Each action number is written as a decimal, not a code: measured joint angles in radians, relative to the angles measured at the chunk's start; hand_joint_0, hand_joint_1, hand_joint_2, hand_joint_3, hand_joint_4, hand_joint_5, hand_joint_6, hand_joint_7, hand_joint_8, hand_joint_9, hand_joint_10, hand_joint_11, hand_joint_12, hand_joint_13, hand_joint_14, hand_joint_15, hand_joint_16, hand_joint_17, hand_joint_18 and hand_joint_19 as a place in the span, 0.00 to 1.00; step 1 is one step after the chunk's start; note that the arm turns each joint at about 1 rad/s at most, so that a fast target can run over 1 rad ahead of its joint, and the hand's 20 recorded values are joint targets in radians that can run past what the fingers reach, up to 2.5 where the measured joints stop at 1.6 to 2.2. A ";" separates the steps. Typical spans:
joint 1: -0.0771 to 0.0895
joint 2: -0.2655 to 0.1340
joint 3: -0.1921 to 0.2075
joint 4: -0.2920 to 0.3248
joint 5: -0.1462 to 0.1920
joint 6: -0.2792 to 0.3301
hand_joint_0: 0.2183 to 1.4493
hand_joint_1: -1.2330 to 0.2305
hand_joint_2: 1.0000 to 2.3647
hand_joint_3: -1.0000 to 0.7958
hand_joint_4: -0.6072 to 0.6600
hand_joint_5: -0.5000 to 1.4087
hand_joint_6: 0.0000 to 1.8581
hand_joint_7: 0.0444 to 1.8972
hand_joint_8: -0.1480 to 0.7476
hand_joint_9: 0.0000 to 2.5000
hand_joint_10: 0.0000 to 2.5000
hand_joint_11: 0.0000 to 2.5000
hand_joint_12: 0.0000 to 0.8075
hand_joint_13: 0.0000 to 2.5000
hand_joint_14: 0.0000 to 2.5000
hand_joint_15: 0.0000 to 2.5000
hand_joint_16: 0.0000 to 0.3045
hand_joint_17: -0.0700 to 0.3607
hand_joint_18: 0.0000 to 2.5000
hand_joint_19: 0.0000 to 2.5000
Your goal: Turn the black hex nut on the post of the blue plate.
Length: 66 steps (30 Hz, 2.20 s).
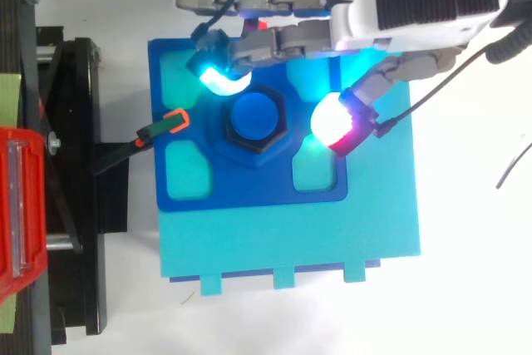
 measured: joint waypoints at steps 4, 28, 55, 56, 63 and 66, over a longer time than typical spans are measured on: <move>-0.002 0.012 0.000 -0.023 0.002 -0.013 0.18 0.33 0.00 0.28 0.49 0.10 0.27 0.41 0.25 0.00 0.00 0.00 0.33 0.00 0.00 0.01 0.12 0.35 0.03 0.06; 0.001 0.043 0.000 -0.120 0.006 -0.059 0.18 0.34 0.00 0.28 0.48 0.10 0.27 0.41 0.25 0.00 0.00 0.00 0.32 0.00 0.00 0.02 0.12 0.35 0.03 0.06; 0.012 0.077 0.000 -0.193 0.036 -0.073 0.19 0.34 0.00 0.28 0.48 0.10 0.27 0.42 0.25 0.00 0.00 0.00 0.32 0.00 0.00 0.01 0.12 0.35 0.03 0.06; 0.013 0.077 0.000 -0.195 0.036 -0.073 0.19 0.34 0.00 0.28 0.48 0.10 0.27 0.42 0.25 0.00 0.00 0.00 0.32 0.00 0.00 0.01 0.12 0.35 0.03 0.06; 0.013 0.088 0.000 -0.199 0.036 -0.073 0.19 0.35 0.00 0.28 0.48 0.10 0.27 0.42 0.25 0.00 0.00 0.00 0.32 0.00 0.00 0.02 0.12 0.35 0.03 0.06; 0.009 0.096 0.000 -0.199 0.037 -0.071 0.18 0.35 0.00 0.28 0.49 0.10 0.27 0.42 0.25 0.00 0.00 0.00 0.33 0.00 0.00 0.02 0.12 0.35 0.03 0.06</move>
